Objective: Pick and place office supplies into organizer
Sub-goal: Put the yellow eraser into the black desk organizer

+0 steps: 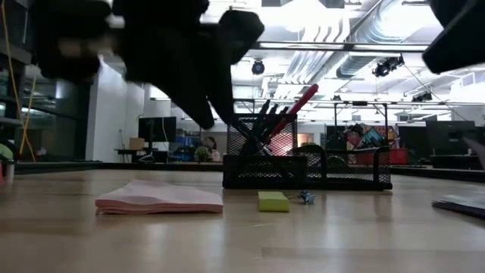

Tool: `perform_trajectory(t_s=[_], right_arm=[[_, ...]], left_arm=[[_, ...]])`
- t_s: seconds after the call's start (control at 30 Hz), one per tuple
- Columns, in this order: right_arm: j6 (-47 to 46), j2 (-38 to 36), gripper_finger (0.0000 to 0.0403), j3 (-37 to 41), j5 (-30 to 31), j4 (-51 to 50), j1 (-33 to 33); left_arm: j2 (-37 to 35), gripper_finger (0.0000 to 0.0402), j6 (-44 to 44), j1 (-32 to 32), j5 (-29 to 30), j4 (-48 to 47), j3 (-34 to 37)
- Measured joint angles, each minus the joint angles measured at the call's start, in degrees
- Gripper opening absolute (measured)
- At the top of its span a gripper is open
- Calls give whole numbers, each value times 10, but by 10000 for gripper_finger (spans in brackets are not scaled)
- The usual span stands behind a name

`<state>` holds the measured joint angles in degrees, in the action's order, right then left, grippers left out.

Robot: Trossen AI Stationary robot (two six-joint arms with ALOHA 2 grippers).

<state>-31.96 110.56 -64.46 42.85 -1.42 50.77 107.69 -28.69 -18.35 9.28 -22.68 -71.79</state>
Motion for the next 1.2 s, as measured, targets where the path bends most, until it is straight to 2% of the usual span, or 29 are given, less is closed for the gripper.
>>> perform_trajectory(t_s=[0.1, 0.2, 0.3, 0.4, 0.5, 0.6, 0.77, 0.87, 0.97, 1.07, 1.2], right_arm=[[8, 0, 156, 1, -1, 7, -3], [-44, 2, 157, 0, -2, 11, -9], [-54, 2, 158, 1, -8, 10, -14], [-55, 2, 156, 1, 23, 11, -16], [-56, 2, 152, 1, 74, 17, -17], [-93, 2, 149, 1, 110, 16, -24], [-147, 3, 145, 1, 114, 15, -46], [-166, 3, 145, -3, 87, 26, -67], [-226, 3, 144, -12, 33, 28, -92], [-301, 3, 145, -13, -48, 26, -131], [-384, 3, 149, -13, -180, -3, -190]], left_arm=[[4, 75, 111, 0, -66, 29, -2], [4, 54, 212, -2, -83, 70, 6], [-3, 27, 256, -12, -97, 136, 33], [-13, 4, 296, -24, -38, 173, 73], [-42, 14, 354, -25, 16, 217, 126], [-73, 25, 403, -32, 45, 329, 201], [-129, 27, 433, -71, 107, 593, 331], [-140, 28, 422, -83, 156, 773, 403], [-142, 28, 401, -84, 124, 912, 445], [-142, 28, 395, -81, 78, 936, 463], [-190, 28, 388, -79, 79, 928, 489]])
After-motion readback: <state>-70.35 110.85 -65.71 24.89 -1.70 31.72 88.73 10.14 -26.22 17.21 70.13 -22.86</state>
